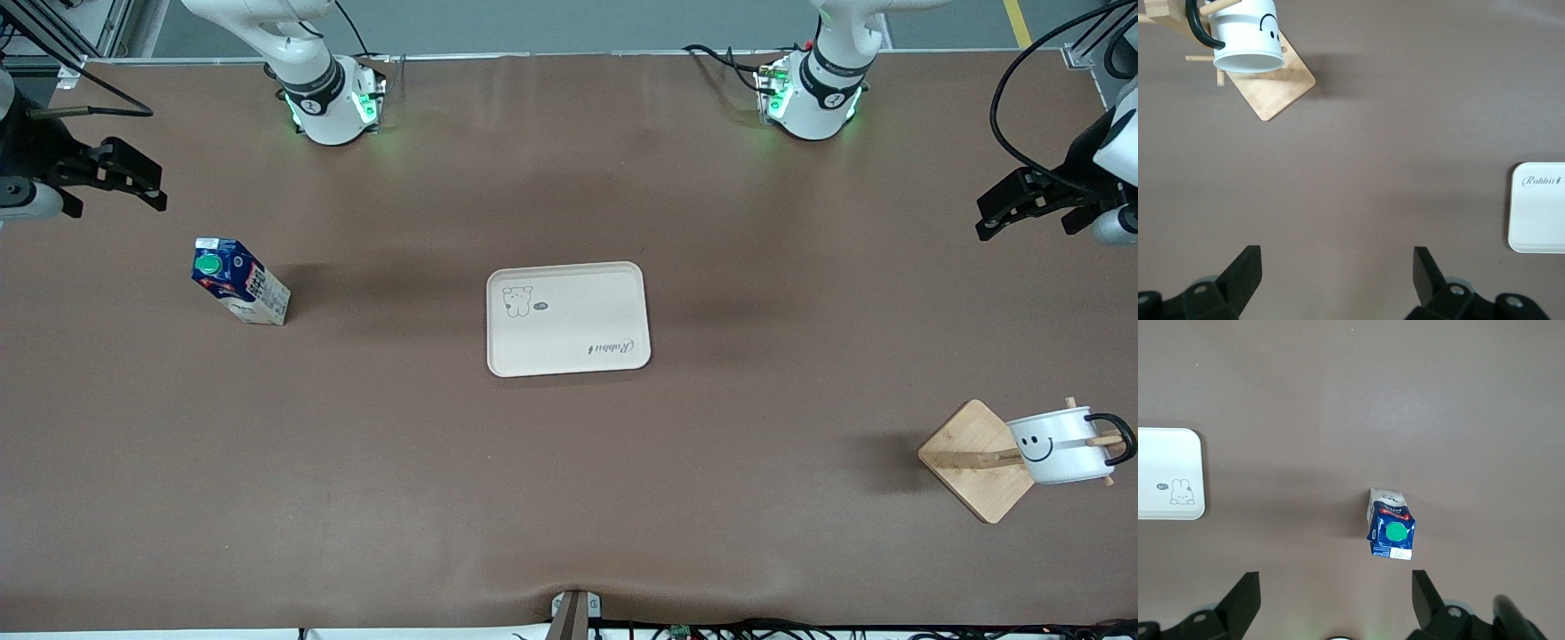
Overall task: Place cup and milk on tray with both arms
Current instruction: 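Move the left gripper toward the white mug on the wooden tree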
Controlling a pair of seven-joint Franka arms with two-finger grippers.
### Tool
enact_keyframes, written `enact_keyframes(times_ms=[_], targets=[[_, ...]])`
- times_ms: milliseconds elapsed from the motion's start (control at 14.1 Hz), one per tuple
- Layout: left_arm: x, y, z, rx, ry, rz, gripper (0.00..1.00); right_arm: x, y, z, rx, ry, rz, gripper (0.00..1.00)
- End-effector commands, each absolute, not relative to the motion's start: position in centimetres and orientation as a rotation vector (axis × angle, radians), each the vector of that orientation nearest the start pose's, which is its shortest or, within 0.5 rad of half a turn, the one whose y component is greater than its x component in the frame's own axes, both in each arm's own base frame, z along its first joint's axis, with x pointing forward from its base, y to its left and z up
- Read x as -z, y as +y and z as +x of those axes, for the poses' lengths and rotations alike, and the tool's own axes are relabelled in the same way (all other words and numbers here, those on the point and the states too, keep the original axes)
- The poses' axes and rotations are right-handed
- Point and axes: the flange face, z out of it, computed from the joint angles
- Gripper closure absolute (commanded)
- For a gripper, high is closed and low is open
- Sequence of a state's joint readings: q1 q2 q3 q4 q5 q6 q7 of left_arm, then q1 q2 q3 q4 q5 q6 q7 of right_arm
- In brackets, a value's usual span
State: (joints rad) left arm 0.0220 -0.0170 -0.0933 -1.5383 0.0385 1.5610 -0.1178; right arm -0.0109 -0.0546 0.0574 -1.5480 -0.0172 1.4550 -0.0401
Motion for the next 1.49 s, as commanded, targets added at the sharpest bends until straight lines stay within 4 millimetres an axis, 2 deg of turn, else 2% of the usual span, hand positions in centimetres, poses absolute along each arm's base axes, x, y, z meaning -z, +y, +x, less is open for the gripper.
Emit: enact_keyframes(times_ms=[0, 142, 356, 498, 640, 853, 996, 1209, 1422], targets=[[-65.3, -3.5, 55.0, 0.063, -0.075, -3.088, 0.0, -65.9, 2.0, 52.9, -0.049, -0.127, -3.166, 0.0], [-65.3, -3.0, 55.0, 0.062, -0.082, -3.088, 0.0, -65.9, 2.0, 52.9, -0.049, -0.125, -3.164, 0.0], [-63.7, -1.1, 56.3, 0.046, -0.097, -3.002, 0.0, -65.9, 1.9, 52.9, -0.049, -0.12, -3.166, 0.0], [-62.9, -0.1, 57.6, 0.134, -0.114, -2.982, 0.0, -65.9, 1.9, 52.9, -0.049, -0.12, -3.164, 0.0], [-61.5, 1.9, 59.0, 0.209, -0.168, -2.98, 0.0, -65.9, 1.9, 52.9, -0.051, -0.12, -3.164, 0.0], [-58.4, 5.3, 60.0, 0.336, -0.278, -2.979, 0.0, -65.9, 1.9, 52.9, -0.051, -0.12, -3.164, 0.0], [-56.3, 6.4, 60.9, 0.434, -0.324, -2.973, 0.0, -65.4, 1.9, 53.2, -0.063, -0.124, -3.168, 0.0], [-52.6, 6.8, 63.5, 0.531, -0.517, -2.969, 0.0, -65.4, 1.7, 53.6, -0.066, -0.127, -3.167, 0.0], [-50.3, 6.4, 65.0, 0.6, -0.687, -2.962, 0.0, -65.3, 1.6, 53.7, -0.068, -0.124, -3.167, 0.0]])
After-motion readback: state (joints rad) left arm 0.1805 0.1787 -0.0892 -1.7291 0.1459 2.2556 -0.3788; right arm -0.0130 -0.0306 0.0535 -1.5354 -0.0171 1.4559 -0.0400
